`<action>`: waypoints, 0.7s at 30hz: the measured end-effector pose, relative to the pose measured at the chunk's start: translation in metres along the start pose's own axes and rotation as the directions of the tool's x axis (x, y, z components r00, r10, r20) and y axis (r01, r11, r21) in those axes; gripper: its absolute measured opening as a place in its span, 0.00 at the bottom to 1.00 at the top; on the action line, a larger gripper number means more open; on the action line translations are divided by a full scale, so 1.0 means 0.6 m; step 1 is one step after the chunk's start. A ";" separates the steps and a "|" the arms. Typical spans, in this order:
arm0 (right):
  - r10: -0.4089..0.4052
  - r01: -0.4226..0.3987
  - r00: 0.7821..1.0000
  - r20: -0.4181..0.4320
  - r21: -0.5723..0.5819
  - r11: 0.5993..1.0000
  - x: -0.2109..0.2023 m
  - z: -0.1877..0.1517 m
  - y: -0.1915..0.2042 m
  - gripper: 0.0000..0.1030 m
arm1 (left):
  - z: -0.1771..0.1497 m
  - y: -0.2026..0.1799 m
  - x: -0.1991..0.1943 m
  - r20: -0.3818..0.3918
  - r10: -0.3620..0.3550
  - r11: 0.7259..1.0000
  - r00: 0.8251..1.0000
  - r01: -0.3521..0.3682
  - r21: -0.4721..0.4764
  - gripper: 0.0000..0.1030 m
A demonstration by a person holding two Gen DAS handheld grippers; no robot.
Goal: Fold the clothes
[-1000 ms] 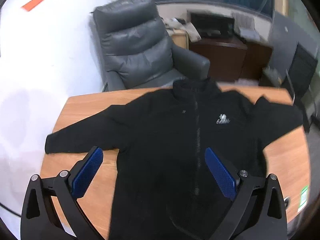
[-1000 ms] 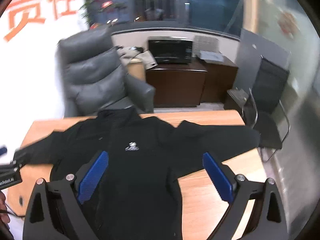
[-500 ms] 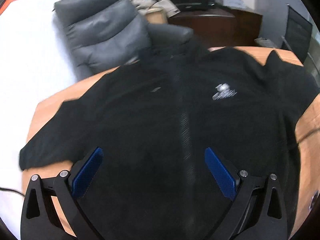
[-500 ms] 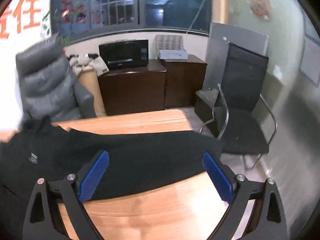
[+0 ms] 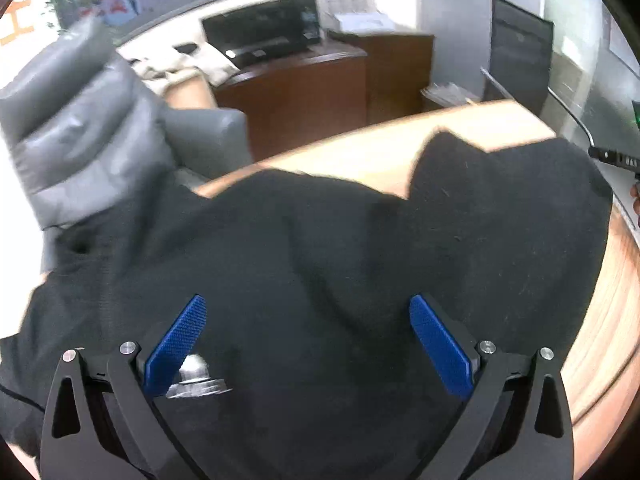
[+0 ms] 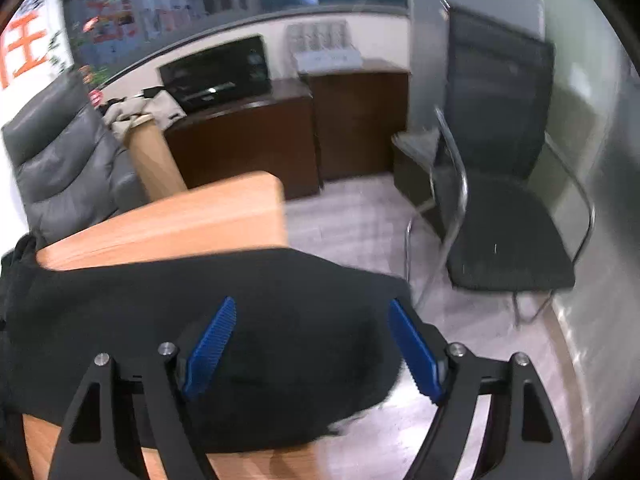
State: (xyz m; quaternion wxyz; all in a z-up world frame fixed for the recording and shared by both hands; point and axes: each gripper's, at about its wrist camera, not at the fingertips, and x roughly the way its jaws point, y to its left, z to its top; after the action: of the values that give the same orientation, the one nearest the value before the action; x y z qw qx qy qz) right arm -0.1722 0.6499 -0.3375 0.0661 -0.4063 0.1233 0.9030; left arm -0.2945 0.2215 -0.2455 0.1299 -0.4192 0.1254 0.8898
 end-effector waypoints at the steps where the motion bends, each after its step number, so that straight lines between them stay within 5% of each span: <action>1: 0.034 -0.033 0.999 -0.018 0.063 0.997 0.010 -0.004 -0.029 0.81 | 0.002 -0.005 0.011 -0.001 0.000 1.000 1.000 0.000 0.017 1.00; 5: 0.075 -0.066 0.995 -0.059 0.148 0.987 0.033 -0.019 -0.096 0.89 | 0.005 -0.002 0.025 0.005 -0.034 0.999 0.999 0.034 0.014 1.00; 10: 0.278 -0.234 0.955 -0.100 0.315 0.920 0.068 -0.034 -0.132 0.87 | 0.011 -0.013 0.014 0.011 -0.092 0.996 0.996 0.092 0.010 1.00; 12: 0.354 -0.300 0.932 -0.084 0.369 0.880 0.071 -0.040 -0.136 0.72 | -0.003 -0.017 0.033 -0.013 -0.101 0.995 0.995 0.102 0.007 1.00; 14: 0.402 -0.341 0.913 -0.064 0.419 0.841 0.069 -0.046 -0.145 0.33 | -0.005 -0.028 0.035 -0.017 -0.107 0.994 0.994 0.107 0.000 1.00; 15: 0.386 -0.339 0.921 -0.040 0.402 0.851 0.053 -0.044 -0.142 0.24 | -0.011 -0.029 0.038 -0.016 -0.106 0.994 0.994 0.106 0.001 1.00; 17: 0.351 -0.331 0.936 0.011 0.363 0.871 0.020 -0.040 -0.135 0.15 | -0.020 -0.031 0.042 -0.015 -0.098 0.995 0.995 0.098 0.004 1.00; 21: 0.286 -0.313 0.949 0.135 0.261 0.913 -0.091 -0.027 -0.099 0.12 | -0.031 -0.032 0.047 -0.007 -0.067 0.998 0.998 0.067 0.021 1.00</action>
State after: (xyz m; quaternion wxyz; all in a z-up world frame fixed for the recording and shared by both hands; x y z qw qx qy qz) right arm -0.1116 0.7017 -0.3170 -0.0107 -0.3265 0.3070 0.8939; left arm -0.2924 0.2371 -0.2812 0.1637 -0.4244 0.1211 0.8823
